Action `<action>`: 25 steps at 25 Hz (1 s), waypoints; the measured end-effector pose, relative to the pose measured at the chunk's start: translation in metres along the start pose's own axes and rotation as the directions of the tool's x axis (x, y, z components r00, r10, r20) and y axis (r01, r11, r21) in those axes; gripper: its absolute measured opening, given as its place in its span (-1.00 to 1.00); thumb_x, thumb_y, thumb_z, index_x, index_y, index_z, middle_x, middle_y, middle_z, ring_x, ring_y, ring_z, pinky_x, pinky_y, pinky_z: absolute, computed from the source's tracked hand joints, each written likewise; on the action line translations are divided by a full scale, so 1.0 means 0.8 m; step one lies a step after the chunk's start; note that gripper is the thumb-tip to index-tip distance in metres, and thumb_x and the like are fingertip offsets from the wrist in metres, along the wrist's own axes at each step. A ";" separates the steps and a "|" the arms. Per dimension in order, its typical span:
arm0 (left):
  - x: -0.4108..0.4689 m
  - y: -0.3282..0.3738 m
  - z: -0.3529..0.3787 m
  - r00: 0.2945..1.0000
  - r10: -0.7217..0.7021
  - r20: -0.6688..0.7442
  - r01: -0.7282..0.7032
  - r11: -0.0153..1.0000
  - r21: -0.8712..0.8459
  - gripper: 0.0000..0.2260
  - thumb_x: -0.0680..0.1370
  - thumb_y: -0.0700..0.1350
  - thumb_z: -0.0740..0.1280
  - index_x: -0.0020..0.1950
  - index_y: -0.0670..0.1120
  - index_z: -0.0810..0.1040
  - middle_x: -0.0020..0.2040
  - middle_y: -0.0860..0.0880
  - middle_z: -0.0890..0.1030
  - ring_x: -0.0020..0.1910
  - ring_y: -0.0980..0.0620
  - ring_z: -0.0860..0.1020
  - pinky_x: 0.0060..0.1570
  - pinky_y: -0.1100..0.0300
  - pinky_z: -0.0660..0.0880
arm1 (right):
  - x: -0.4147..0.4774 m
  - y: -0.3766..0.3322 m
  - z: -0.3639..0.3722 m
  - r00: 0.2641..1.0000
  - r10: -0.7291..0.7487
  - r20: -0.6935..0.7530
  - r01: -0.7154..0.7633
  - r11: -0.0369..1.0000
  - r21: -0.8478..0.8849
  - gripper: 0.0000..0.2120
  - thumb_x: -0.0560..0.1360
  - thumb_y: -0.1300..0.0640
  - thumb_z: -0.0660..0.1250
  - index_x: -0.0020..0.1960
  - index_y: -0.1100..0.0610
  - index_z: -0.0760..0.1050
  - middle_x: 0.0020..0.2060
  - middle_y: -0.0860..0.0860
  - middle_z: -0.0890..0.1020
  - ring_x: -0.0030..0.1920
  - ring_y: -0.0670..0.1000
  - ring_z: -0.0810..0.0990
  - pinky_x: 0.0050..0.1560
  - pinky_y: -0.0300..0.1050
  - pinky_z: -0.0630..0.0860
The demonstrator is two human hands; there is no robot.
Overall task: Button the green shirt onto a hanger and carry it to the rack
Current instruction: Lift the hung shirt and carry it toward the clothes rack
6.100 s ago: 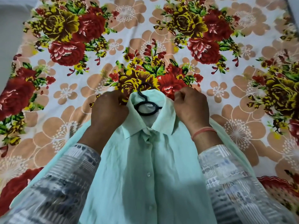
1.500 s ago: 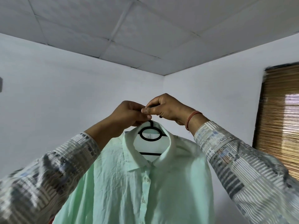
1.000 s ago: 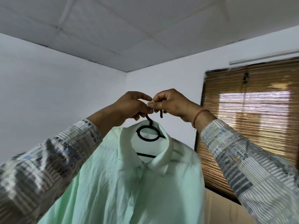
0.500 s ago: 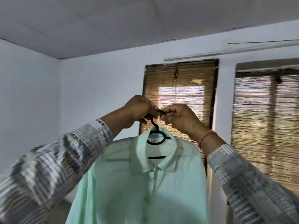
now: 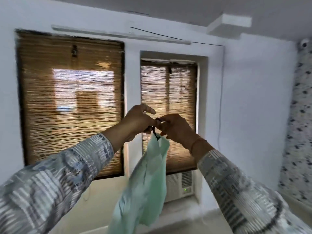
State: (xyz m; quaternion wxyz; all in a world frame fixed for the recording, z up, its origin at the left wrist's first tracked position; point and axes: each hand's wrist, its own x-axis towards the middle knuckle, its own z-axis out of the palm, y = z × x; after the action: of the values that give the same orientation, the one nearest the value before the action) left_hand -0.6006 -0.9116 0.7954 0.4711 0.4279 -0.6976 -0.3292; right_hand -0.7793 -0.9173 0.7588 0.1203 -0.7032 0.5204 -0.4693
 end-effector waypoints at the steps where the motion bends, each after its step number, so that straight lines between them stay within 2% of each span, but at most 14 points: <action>1: 0.016 -0.002 0.037 1.000 0.017 0.018 -0.017 0.999 -0.037 -0.65 0.45 -0.29 0.63 0.16 -0.10 0.63 -0.11 -0.18 0.73 -0.29 -0.06 0.66 -0.27 0.09 0.67 | -0.003 0.032 -0.021 0.999 0.028 -0.036 -0.031 0.996 -0.082 -0.82 0.56 0.04 0.49 0.13 0.06 0.75 0.02 0.08 0.80 0.01 0.09 0.79 0.06 -0.01 0.71; 2: 0.033 -0.003 0.074 0.999 0.028 0.038 -0.025 0.997 -0.075 -0.68 0.45 -0.27 0.62 0.14 -0.10 0.65 -0.10 -0.16 0.74 -0.25 -0.07 0.66 -0.29 0.11 0.65 | -0.008 0.064 -0.044 0.998 0.048 -0.048 -0.055 0.986 -0.155 -0.78 0.56 0.05 0.50 0.17 0.09 0.75 0.09 0.10 0.78 0.12 0.11 0.75 0.20 0.03 0.65; 3: 0.048 -0.002 0.107 0.998 0.033 0.057 -0.027 0.993 -0.111 -0.70 0.46 -0.26 0.61 0.14 -0.10 0.65 -0.09 -0.14 0.74 -0.22 -0.07 0.66 -0.31 0.13 0.63 | -0.016 0.093 -0.066 0.997 0.066 -0.037 -0.072 0.977 -0.199 -0.75 0.58 0.10 0.48 0.23 0.13 0.73 0.17 0.10 0.75 0.20 0.11 0.70 0.28 -0.03 0.59; 6: 0.098 0.004 0.204 0.990 0.052 0.128 -0.031 0.986 -0.161 -0.74 0.49 -0.23 0.60 0.12 -0.05 0.66 -0.11 -0.11 0.72 -0.18 -0.03 0.65 -0.36 0.19 0.60 | -0.034 0.179 -0.139 0.994 0.102 -0.033 -0.107 0.946 -0.307 -0.68 0.60 0.20 0.46 0.34 0.12 0.67 0.30 0.06 0.69 0.21 0.04 0.66 0.22 -0.30 0.46; 8: 0.138 0.018 0.274 0.981 0.080 0.176 -0.053 0.987 -0.149 -0.71 0.45 -0.25 0.61 0.10 -0.02 0.67 -0.05 -0.14 0.73 -0.16 -0.04 0.64 -0.33 0.16 0.63 | -0.036 0.232 -0.194 0.993 0.080 -0.085 -0.105 0.932 -0.346 -0.70 0.56 0.19 0.50 0.29 0.10 0.69 0.26 0.05 0.71 0.14 0.00 0.67 0.18 -0.39 0.46; 10: 0.175 0.039 0.351 0.969 0.090 0.232 -0.050 0.984 -0.173 -0.66 0.43 -0.30 0.59 0.13 -0.04 0.65 0.06 -0.21 0.71 -0.12 -0.09 0.64 -0.30 0.09 0.68 | -0.034 0.280 -0.256 0.978 0.153 -0.141 -0.187 0.944 -0.273 -0.86 0.55 0.16 0.51 0.10 0.06 0.73 0.08 0.03 0.75 0.03 0.03 0.73 0.16 -0.17 0.61; 11: 0.191 0.052 0.388 0.963 0.086 0.256 -0.034 0.979 -0.201 -0.64 0.44 -0.34 0.58 0.17 -0.07 0.64 0.08 -0.22 0.69 -0.13 -0.11 0.63 -0.30 0.07 0.69 | -0.033 0.295 -0.283 0.969 0.203 -0.143 -0.230 0.952 -0.202 -0.96 0.56 0.14 0.49 -0.02 0.04 0.72 -0.04 0.03 0.75 -0.06 0.03 0.75 0.08 -0.06 0.67; 12: 0.204 0.065 0.425 0.957 0.075 0.281 -0.008 0.973 -0.231 -0.62 0.46 -0.37 0.56 0.21 -0.10 0.62 0.08 -0.22 0.68 -0.15 -0.10 0.63 -0.32 0.06 0.69 | -0.031 0.309 -0.310 0.954 0.262 -0.143 -0.279 0.953 -0.115 -0.91 0.58 0.09 0.47 -0.09 0.05 0.70 -0.12 0.04 0.74 -0.14 0.03 0.75 -0.03 -0.03 0.70; 13: 0.215 0.078 0.461 0.951 0.067 0.301 0.012 0.967 -0.254 -0.61 0.47 -0.39 0.55 0.23 -0.12 0.61 0.06 -0.21 0.68 -0.16 -0.10 0.63 -0.34 0.06 0.70 | -0.029 0.323 -0.334 0.934 0.326 -0.147 -0.331 0.943 -0.013 -0.83 0.61 0.03 0.45 -0.09 0.10 0.70 -0.14 0.07 0.73 -0.18 0.03 0.74 -0.11 -0.03 0.70; 16: 0.247 0.106 0.572 0.939 0.067 0.337 0.034 0.958 -0.285 -0.68 0.48 -0.40 0.52 0.16 -0.13 0.61 0.06 -0.21 0.70 -0.07 -0.12 0.66 -0.36 0.07 0.70 | -0.020 0.366 -0.396 0.856 0.499 -0.136 -0.473 0.862 0.184 -0.61 0.64 -0.11 0.39 0.11 0.24 0.65 -0.10 0.11 0.68 -0.22 0.05 0.70 -0.17 -0.08 0.69; 19: 0.270 0.124 0.685 0.913 0.071 0.402 0.053 0.956 -0.288 -0.73 0.49 -0.37 0.52 0.11 -0.12 0.63 -0.15 -0.10 0.76 -0.11 -0.11 0.71 -0.14 -0.06 0.76 | -0.018 0.430 -0.454 0.809 0.566 -0.160 -0.537 0.821 0.191 -0.72 0.57 -0.09 0.45 0.07 0.12 0.61 -0.26 0.02 0.55 -0.35 -0.03 0.54 -0.29 -0.15 0.52; 21: 0.291 0.131 0.765 0.883 0.093 0.460 0.059 0.950 -0.305 -0.73 0.50 -0.36 0.51 0.12 -0.11 0.62 -0.20 -0.05 0.76 -0.14 -0.08 0.72 -0.06 -0.05 0.76 | -0.017 0.495 -0.492 0.758 0.592 -0.272 -0.558 0.806 0.197 -0.68 0.45 -0.03 0.55 0.13 0.04 0.61 -0.20 0.04 0.61 -0.27 0.03 0.58 -0.21 -0.09 0.49; 25: 0.355 0.133 0.914 0.857 0.132 0.499 0.065 0.932 -0.357 -0.76 0.48 -0.25 0.56 0.10 -0.08 0.63 -0.02 -0.14 0.75 -0.02 -0.13 0.74 0.01 -0.05 0.75 | -0.009 0.618 -0.563 0.636 0.588 -0.501 -0.554 0.799 0.234 -0.55 0.42 0.01 0.61 0.25 0.01 0.54 0.01 0.02 0.68 -0.15 0.02 0.59 -0.12 -0.09 0.50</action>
State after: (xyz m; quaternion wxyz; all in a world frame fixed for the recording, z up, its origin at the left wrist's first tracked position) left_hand -1.3716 -1.0842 0.7456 0.3436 0.2179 -0.7327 -0.5455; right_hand -1.4389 -0.9794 0.6689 0.1280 -0.3330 0.7135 -0.6031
